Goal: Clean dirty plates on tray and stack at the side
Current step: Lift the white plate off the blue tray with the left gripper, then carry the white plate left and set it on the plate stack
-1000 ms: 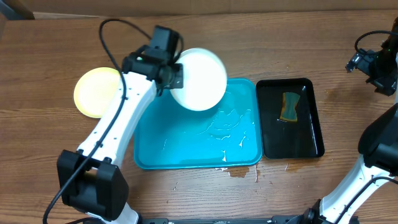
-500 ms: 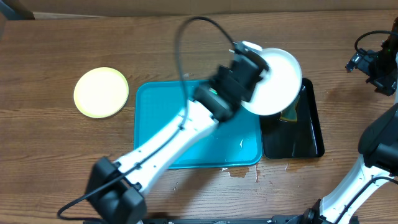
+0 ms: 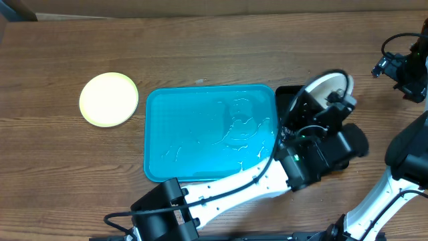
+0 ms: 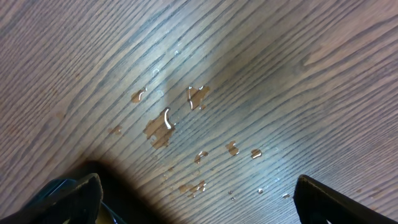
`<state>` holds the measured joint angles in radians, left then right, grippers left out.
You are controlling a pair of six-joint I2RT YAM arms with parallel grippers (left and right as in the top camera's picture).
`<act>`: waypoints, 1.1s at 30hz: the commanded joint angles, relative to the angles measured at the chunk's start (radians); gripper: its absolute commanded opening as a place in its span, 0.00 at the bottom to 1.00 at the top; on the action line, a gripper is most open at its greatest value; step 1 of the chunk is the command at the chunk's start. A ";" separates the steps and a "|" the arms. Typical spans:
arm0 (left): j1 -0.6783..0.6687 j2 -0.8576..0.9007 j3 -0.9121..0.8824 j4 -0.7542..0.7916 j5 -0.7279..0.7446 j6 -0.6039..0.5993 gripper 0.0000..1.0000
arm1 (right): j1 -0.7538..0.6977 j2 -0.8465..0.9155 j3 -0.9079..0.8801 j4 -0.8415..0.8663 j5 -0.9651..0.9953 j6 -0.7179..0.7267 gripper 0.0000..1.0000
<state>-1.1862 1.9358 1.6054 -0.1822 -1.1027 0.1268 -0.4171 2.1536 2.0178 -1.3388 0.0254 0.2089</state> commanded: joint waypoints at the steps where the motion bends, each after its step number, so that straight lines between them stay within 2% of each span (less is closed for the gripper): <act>1: 0.000 -0.006 0.021 0.085 -0.173 0.161 0.04 | -0.004 -0.025 0.012 0.003 -0.001 0.003 1.00; 6: 0.001 -0.006 0.021 0.187 -0.191 0.246 0.04 | -0.004 -0.025 0.012 0.003 -0.001 0.003 1.00; 9: 0.001 -0.006 0.021 0.194 -0.190 0.248 0.04 | -0.004 -0.025 0.012 0.003 -0.001 0.003 1.00; 15: 0.009 -0.006 0.021 0.089 -0.172 0.111 0.04 | -0.004 -0.025 0.012 0.003 -0.001 0.003 1.00; 21: 0.013 -0.007 0.021 0.047 -0.126 0.094 0.04 | -0.004 -0.025 0.012 0.003 -0.001 0.003 1.00; 23: 0.028 -0.007 0.021 0.042 -0.080 0.092 0.04 | -0.004 -0.025 0.012 0.003 -0.001 0.003 1.00; 29: 0.080 -0.007 0.021 -0.051 0.051 -0.023 0.04 | -0.004 -0.025 0.012 0.003 -0.001 0.003 1.00; 33: 0.134 -0.014 0.021 -0.159 0.137 -0.154 0.04 | -0.004 -0.025 0.012 0.003 -0.001 0.003 1.00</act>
<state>-1.0996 1.9358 1.6066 -0.2890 -1.0683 0.1345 -0.4171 2.1536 2.0178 -1.3392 0.0257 0.2089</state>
